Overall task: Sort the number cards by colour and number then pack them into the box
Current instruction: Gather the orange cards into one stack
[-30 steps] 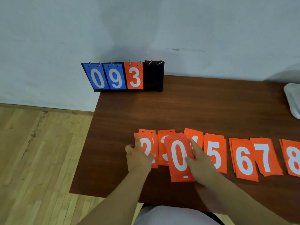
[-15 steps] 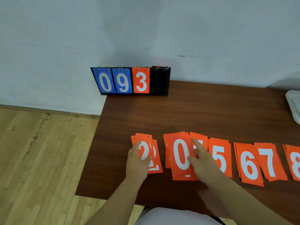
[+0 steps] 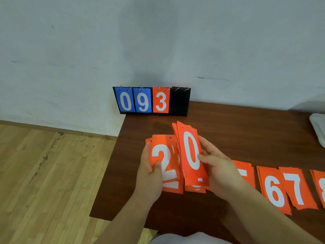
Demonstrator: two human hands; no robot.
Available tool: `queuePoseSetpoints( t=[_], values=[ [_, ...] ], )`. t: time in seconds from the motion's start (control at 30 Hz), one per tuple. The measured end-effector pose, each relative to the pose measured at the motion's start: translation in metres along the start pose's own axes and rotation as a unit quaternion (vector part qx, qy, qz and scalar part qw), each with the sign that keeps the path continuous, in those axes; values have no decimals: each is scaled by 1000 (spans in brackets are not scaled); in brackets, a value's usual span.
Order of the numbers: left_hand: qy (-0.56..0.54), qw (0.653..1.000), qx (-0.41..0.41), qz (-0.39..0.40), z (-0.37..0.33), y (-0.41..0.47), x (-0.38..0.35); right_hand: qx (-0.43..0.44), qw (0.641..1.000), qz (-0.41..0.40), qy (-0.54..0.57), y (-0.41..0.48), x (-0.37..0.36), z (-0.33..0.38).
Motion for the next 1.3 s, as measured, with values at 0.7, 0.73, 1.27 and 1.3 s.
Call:
queuePoseSetpoints(
  t=[0.7,0.73,1.27,1.3],
  values=[
    [-106,986,-29,126,-46,-28,-48,54,970,-145,-190,-20,11,-2],
    [-101,986,-22,132,-43,-27,-50,54,973,-139,-179,-20,11,-4],
    [236,965,91,76,76,37,-97,7,890,-188,-416,-35,94,-33],
    [254,960,93,71,82,40,-105,-6,888,-193,-418,-38,104,-38]
  ],
)
Point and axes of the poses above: each hand's wrist, its own y-axis towards the middle knuckle, its own x-axis out of the back of the hand, z = x × y, the point moved 10 cm from there along y, towards the middle knuckle, and after that the axes turned 5 degrees about -y, right-handed, at the moved point
